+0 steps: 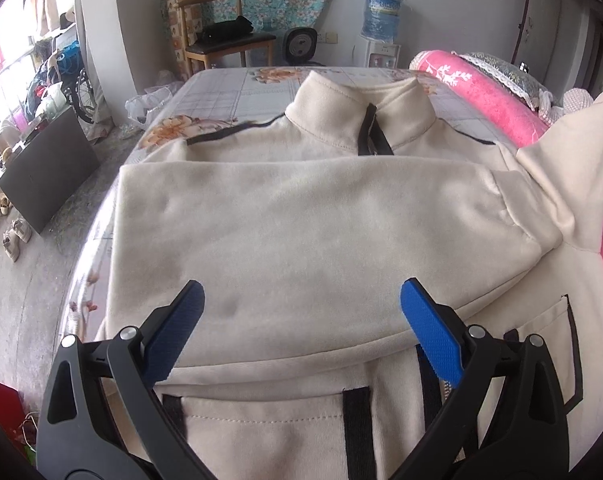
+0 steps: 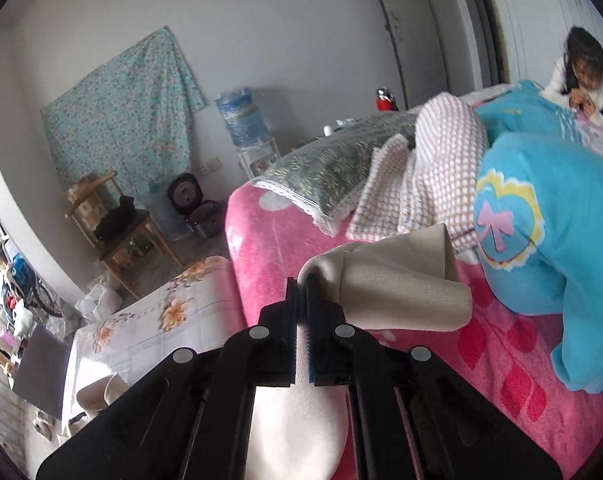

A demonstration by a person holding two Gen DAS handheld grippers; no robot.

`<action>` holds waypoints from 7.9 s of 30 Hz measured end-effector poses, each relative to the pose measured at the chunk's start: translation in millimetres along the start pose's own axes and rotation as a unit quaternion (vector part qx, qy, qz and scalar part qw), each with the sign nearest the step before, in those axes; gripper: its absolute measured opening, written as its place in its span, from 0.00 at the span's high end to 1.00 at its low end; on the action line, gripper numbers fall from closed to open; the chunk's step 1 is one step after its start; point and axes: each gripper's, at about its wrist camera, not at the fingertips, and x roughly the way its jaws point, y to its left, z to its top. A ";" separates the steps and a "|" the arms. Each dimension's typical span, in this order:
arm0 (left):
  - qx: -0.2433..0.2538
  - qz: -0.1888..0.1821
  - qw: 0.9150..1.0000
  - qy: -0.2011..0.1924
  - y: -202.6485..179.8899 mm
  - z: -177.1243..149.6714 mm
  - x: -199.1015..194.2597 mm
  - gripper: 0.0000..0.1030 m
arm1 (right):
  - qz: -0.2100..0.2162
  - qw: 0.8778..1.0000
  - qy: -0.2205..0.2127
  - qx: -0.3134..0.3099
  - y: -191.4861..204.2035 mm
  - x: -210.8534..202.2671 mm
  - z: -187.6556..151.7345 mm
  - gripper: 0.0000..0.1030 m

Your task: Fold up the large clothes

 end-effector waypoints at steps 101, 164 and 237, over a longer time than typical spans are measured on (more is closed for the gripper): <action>-0.277 -0.137 0.942 0.130 138.5 7.9 48.4 0.62 | 0.172 0.950 0.230 -0.124 78.2 -89.3 -318.1 0.39; -0.196 -0.140 0.968 0.073 127.6 18.5 59.6 0.90 | 0.132 0.941 0.197 -0.242 83.2 -25.5 -209.2 0.53; -0.048 -0.120 0.991 0.029 52.8 27.6 28.5 0.70 | 0.104 0.950 0.214 -0.200 167.6 28.8 -233.4 0.57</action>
